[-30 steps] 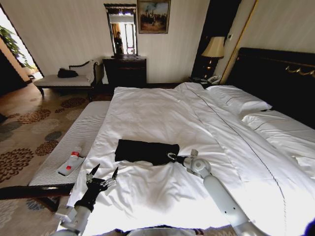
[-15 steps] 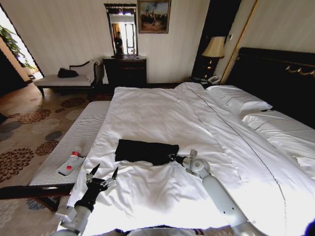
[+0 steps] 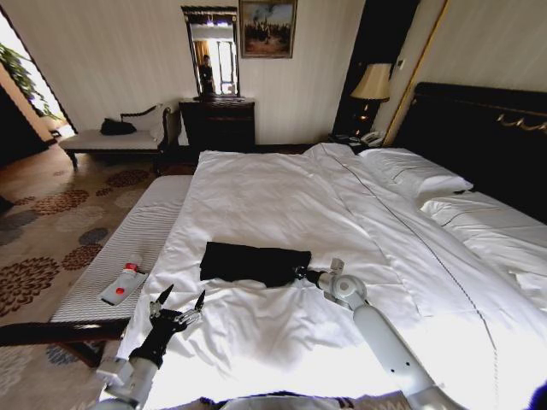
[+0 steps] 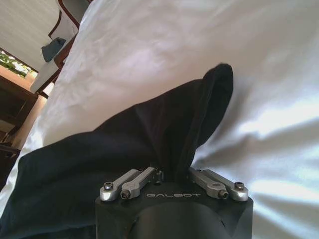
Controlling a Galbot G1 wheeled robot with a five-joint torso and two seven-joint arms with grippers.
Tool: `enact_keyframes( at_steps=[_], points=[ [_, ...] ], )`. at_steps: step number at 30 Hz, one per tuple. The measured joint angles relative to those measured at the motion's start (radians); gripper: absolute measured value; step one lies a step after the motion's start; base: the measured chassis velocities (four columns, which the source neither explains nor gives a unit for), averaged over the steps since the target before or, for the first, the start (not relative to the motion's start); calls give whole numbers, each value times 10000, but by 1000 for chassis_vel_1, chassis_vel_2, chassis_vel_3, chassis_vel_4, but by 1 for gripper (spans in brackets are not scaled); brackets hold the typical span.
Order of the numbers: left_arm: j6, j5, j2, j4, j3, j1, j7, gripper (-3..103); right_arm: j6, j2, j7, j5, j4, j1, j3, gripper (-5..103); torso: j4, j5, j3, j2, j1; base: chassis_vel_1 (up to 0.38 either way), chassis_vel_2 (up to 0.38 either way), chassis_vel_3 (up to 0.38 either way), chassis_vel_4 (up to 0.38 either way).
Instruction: Fold the clothes on the bed.
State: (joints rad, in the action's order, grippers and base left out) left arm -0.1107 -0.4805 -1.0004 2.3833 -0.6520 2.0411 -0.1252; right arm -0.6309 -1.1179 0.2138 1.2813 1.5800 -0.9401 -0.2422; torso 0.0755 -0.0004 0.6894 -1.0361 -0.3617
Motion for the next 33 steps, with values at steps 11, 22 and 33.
enact_keyframes(
  at_steps=[11,22,33],
  points=[
    [0,0,0,0,0,0,-1,100,38,1299,254,249,1387,-474,-667,7,2,-1,-1,0,0,0,0,0,0],
    [-1,0,0,0,0,0,0,100,46,2503,139,536,1565,-976,-1776,7,1,0,-1,-1,0,0,0,0,0],
    [-1,-1,0,0,1,0,0,100,93,2848,22,454,1360,-1151,-1857,7,1,-1,-1,0,1,0,0,0,0]
  ],
)
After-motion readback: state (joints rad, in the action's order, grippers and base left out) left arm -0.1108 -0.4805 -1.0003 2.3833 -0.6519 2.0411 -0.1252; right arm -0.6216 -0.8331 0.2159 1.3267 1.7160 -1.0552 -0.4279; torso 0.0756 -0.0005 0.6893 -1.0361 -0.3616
